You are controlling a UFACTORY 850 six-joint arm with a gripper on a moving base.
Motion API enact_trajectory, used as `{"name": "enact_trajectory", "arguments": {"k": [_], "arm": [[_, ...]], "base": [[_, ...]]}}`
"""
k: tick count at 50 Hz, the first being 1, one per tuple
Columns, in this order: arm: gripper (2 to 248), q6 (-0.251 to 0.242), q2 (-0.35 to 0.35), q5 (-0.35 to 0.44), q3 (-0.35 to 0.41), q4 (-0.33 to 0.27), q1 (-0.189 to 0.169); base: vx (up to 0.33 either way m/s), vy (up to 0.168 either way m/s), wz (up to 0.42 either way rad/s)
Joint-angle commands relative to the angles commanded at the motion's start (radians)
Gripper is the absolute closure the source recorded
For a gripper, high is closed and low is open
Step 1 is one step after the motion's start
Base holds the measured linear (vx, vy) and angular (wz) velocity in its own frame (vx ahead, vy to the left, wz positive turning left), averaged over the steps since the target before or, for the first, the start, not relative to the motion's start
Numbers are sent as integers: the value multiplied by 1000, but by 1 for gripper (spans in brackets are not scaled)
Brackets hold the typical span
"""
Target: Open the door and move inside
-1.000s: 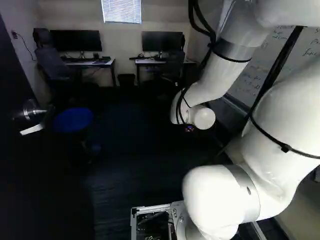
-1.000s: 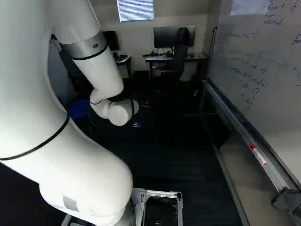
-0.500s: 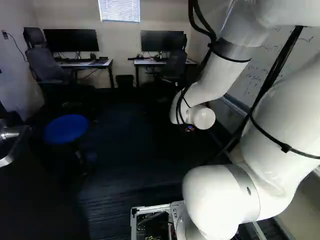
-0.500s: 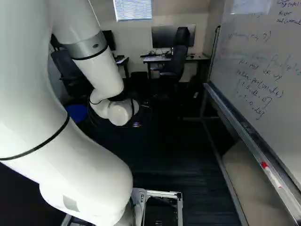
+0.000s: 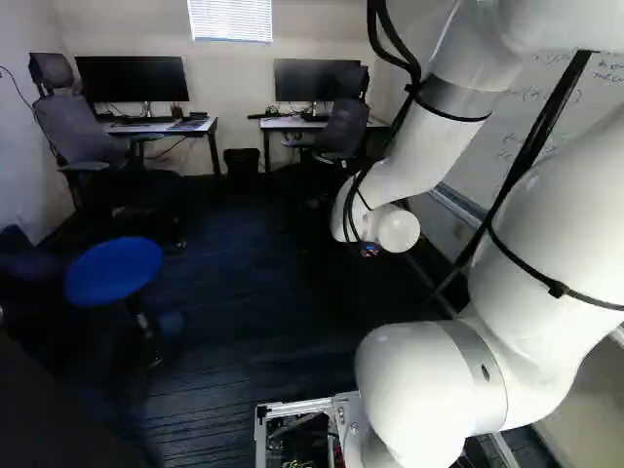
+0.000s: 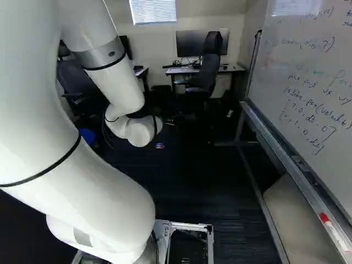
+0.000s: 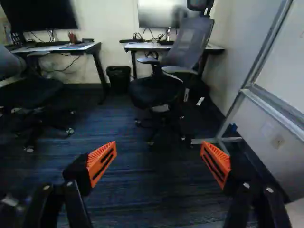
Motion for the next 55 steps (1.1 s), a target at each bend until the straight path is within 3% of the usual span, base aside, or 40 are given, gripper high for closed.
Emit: {"name": "enact_trajectory", "arguments": {"k": [22,55], "arm": [[3,0,0,0,0,0,0],[3,0,0,0,0,0,0]], "base": [[139,2,-2],[-3,0,0]]}}
